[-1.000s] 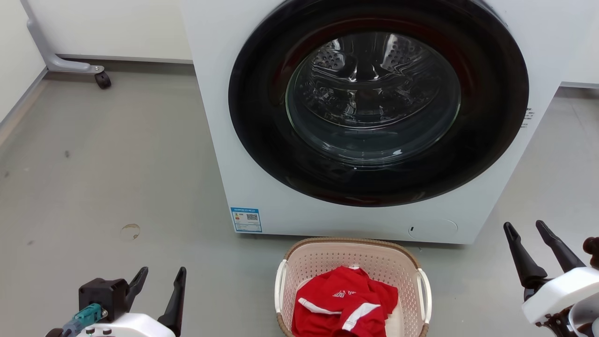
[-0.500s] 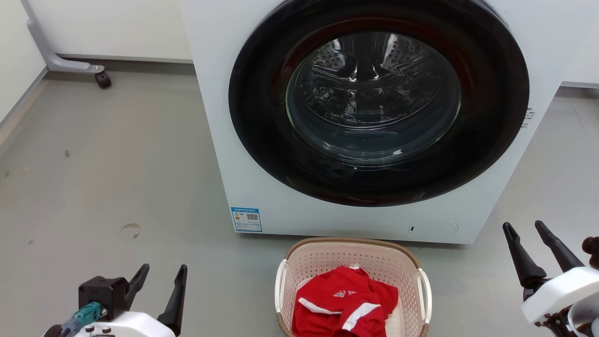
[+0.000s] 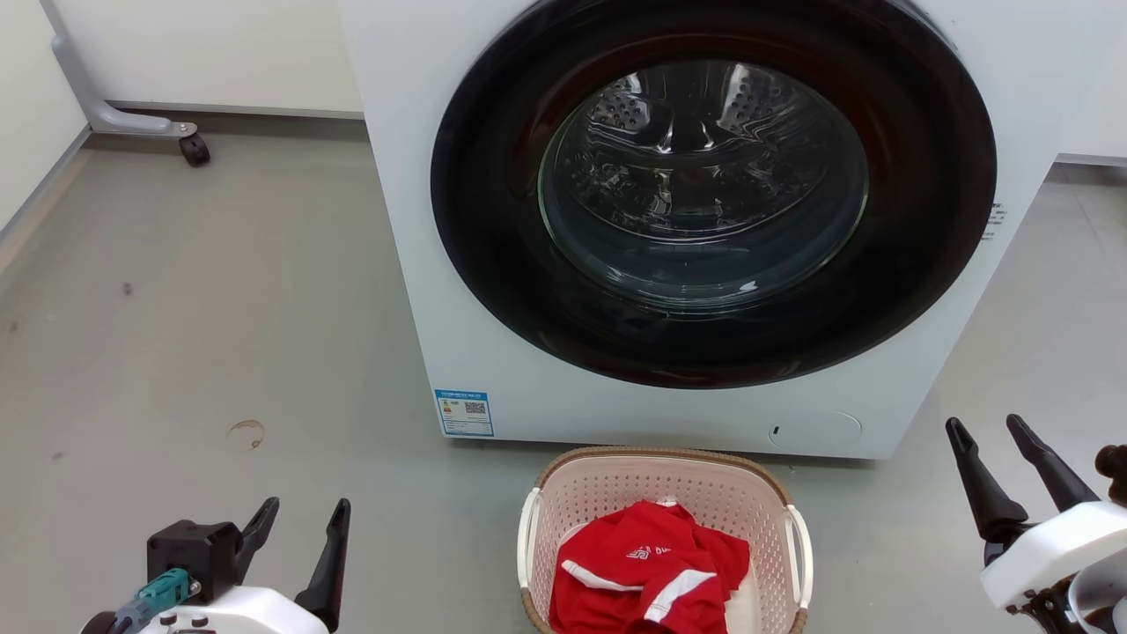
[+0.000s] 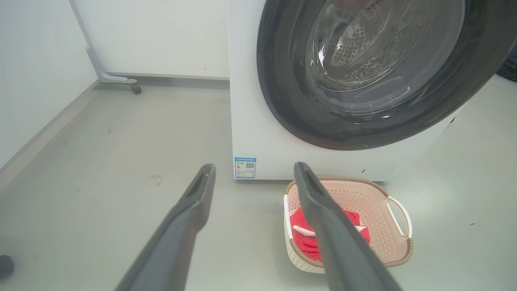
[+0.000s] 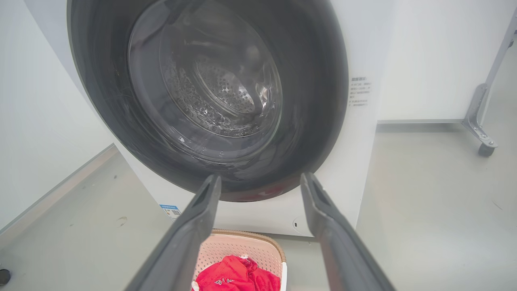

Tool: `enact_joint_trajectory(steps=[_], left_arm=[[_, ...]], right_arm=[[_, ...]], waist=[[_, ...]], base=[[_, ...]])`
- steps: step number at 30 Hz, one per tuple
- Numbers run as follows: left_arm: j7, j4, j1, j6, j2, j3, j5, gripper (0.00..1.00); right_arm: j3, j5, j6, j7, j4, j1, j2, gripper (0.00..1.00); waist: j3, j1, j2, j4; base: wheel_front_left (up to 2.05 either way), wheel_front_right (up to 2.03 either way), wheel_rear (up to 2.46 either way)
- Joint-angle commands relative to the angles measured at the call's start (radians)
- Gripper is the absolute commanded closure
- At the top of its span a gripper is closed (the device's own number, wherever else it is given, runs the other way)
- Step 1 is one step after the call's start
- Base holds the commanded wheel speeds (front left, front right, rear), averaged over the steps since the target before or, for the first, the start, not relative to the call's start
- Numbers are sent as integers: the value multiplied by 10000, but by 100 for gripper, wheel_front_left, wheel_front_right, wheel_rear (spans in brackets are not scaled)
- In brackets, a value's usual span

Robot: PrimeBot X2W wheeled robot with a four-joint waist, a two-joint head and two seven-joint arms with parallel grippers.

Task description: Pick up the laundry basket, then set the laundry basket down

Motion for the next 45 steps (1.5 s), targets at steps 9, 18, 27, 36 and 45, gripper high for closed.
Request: enact_joint_trajectory(steps=[9, 18, 27, 36, 45], left_arm=[[-117, -181, -567, 46, 312, 512, -156, 0], [19, 430, 300, -174, -618, -68, -359, 100], [32, 734, 257, -606, -983, 461, -972, 100], [55, 1059, 189, -1040, -1360, 988, -1569, 100], [81, 1336, 136, -1422, -1703, 1468, -2094, 100]], right_arm=[[36, -167, -29, 8, -307, -131, -278, 0], [34, 237, 1, 52, 333, 221, 448, 100], [-191, 946, -1, 177, 354, 139, 517, 100], [-430, 1651, -3, 302, 367, 57, 586, 100], [-643, 2280, -5, 414, 370, -7, 648, 100]], waist=[[-2, 0, -1, 0], [12, 7, -1, -32], [34, 1, -1, -140], [58, 1, -1, -236], [79, 1, -1, -322]], base=[[0, 0, 0], [0, 0, 0], [0, 0, 0], [0, 0, 0], [0, 0, 0]])
